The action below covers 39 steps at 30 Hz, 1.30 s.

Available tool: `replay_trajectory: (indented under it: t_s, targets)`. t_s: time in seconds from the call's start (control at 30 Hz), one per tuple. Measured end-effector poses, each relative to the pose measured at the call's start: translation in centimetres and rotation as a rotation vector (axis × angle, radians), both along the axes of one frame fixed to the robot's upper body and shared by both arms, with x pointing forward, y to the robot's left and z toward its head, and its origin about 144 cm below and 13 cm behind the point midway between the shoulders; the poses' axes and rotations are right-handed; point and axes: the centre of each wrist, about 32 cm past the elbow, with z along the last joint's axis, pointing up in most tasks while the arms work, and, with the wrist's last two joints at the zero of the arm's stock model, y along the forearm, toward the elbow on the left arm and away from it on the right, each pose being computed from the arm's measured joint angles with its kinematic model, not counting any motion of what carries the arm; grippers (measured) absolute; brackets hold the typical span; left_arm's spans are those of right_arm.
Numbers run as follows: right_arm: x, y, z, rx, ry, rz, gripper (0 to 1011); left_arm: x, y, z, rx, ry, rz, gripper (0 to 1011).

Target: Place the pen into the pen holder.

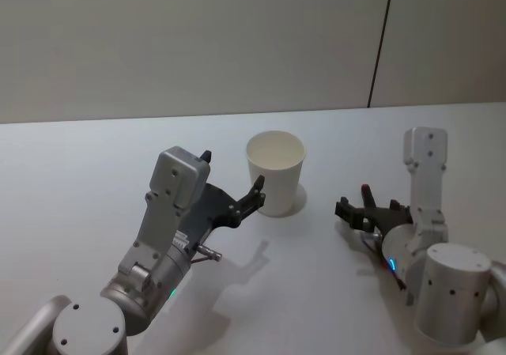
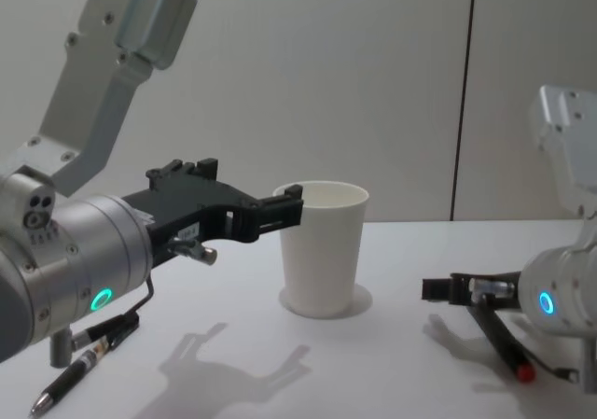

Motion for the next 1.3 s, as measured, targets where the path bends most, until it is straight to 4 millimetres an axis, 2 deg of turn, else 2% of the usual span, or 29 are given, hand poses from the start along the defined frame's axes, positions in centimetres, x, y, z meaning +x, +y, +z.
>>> replay_trajectory:
  t_s: [0.17,0.3,0.33,0.43,0.53,0.63,0.67,0.73,0.9,1.0,1.3]
  targets:
    - [0.19,0.19,-0.21,0.0,0.015,0.001,907,0.0,0.0,0.0,0.0,0.0,0.0,1000]
    - [0.31,0.3,-0.32,-0.002,0.023,0.001,796,0.0,0.0,0.0,0.0,0.0,0.0,1000]
    - [0.35,0.32,-0.32,-0.003,0.024,0.001,741,0.0,0.0,0.0,0.0,0.0,0.0,1000]
    - [0.42,0.35,-0.37,-0.007,0.028,0.001,683,0.0,0.0,0.0,0.0,0.0,0.0,1000]
    - [0.5,0.4,-0.4,-0.011,0.032,0.0,544,0.0,0.0,0.0,0.0,0.0,0.0,1000]
    - [0.57,0.45,-0.43,-0.017,0.035,-0.001,485,0.0,0.0,0.0,0.0,0.0,0.0,1000]
    - [0.6,0.47,-0.44,-0.02,0.037,-0.001,421,0.0,0.0,0.0,0.0,0.0,0.0,999]
    - [0.62,0.49,-0.46,-0.023,0.038,-0.002,390,0.0,0.0,0.0,0.0,0.0,0.0,1000]
    - [0.7,0.56,-0.5,-0.032,0.044,-0.004,219,0.0,0.0,0.0,0.0,0.0,0.0,1000]
    - [0.73,0.62,-0.51,-0.036,0.046,-0.004,184,0.0,0.0,0.0,0.0,0.0,0.0,1000]
    - [0.73,0.77,-0.52,-0.058,0.04,-0.004,184,0.0,0.0,0.0,0.0,0.0,0.0,1000]
